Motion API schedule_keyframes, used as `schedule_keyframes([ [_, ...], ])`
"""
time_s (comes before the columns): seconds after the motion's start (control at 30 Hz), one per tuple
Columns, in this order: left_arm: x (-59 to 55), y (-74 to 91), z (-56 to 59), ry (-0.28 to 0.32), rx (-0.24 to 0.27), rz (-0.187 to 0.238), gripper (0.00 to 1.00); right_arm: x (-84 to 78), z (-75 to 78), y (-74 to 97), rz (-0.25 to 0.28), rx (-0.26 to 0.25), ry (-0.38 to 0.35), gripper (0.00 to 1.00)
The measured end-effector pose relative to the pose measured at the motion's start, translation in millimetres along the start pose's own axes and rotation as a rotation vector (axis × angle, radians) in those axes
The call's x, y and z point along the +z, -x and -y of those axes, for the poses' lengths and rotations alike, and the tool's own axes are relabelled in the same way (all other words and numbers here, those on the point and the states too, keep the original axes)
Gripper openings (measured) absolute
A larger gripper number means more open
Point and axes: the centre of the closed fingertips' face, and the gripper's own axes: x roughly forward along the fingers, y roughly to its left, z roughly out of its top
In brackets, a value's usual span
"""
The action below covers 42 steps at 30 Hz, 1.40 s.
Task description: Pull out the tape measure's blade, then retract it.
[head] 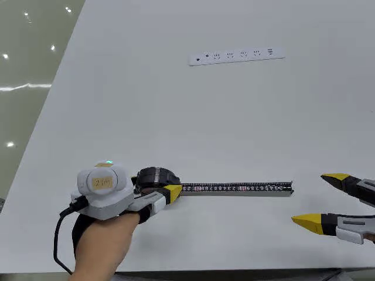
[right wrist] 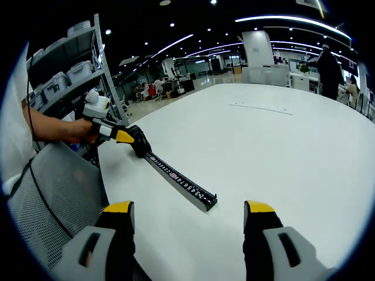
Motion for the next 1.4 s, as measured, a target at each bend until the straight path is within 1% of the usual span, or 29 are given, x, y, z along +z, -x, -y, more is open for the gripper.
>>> schedule_keyframes([
  [0.1, 0.4, -1.4, -0.5, 0.028, 0.008, 0.007, 0.63, -0.8, 2.1, -1.1, -0.002, 0.003, 0.003, 0.77],
  [0.13, 1.2, -1.9, -0.7, 0.056, 0.012, 0.016, 0.63, -0.9, 2.9, -1.4, -0.002, 0.004, 0.006, 0.76],
  [0.17, 1.2, -2.1, -1.0, 0.059, 0.015, 0.016, 0.63, 0.1, 2.6, -1.5, 0.000, 0.005, 0.006, 0.76],
  [0.27, 0.2, -4.7, -0.8, 0.051, 0.028, 0.013, 0.63, 0.5, 4.7, -2.4, 0.002, 0.004, 0.008, 0.76],
  [0.5, 1.5, -5.2, -2.4, 0.070, 0.059, 0.023, 0.63, 0.5, 6.9, -5.7, 0.000, 0.010, 0.004, 0.76],
  [0.57, 1.0, -6.6, -2.2, 0.063, 0.070, 0.021, 0.63, 0.0, 7.4, -7.6, 0.003, 0.014, 0.001, 0.76],
  [0.63, 0.7, -6.7, -2.7, 0.063, 0.080, 0.022, 0.63, -0.8, 6.6, -9.8, 0.000, 0.021, 0.006, 0.75],
  [0.7, 1.1, -6.8, -3.5, 0.076, 0.087, 0.026, 0.63, -0.7, 6.0, -12.3, 0.001, 0.029, 0.009, 0.75],
  [0.77, 0.8, -7.6, -3.9, 0.069, 0.094, 0.022, 0.62, -0.7, 5.2, -13.9, 0.001, 0.038, 0.016, 0.74],
  [0.9, 0.6, -8.4, -5.0, 0.080, 0.109, 0.020, 0.62, -4.1, 5.8, -19.6, -0.012, 0.050, 0.030, 0.72],
  [1.07, -0.9, -9.0, -6.1, 0.063, 0.128, 0.014, 0.60, -7.5, 6.5, -23.1, -0.027, 0.063, 0.050, 0.69],
  [1.17, -0.4, -9.6, -7.0, 0.077, 0.135, 0.010, 0.60, -12.3, 8.4, -24.9, -0.044, 0.068, 0.061, 0.68],
  [1.4, -0.7, -10.4, -7.6, 0.069, 0.150, 0.002, 0.59, -15.1, 11.3, -28.0, -0.051, 0.080, 0.074, 0.67],
])
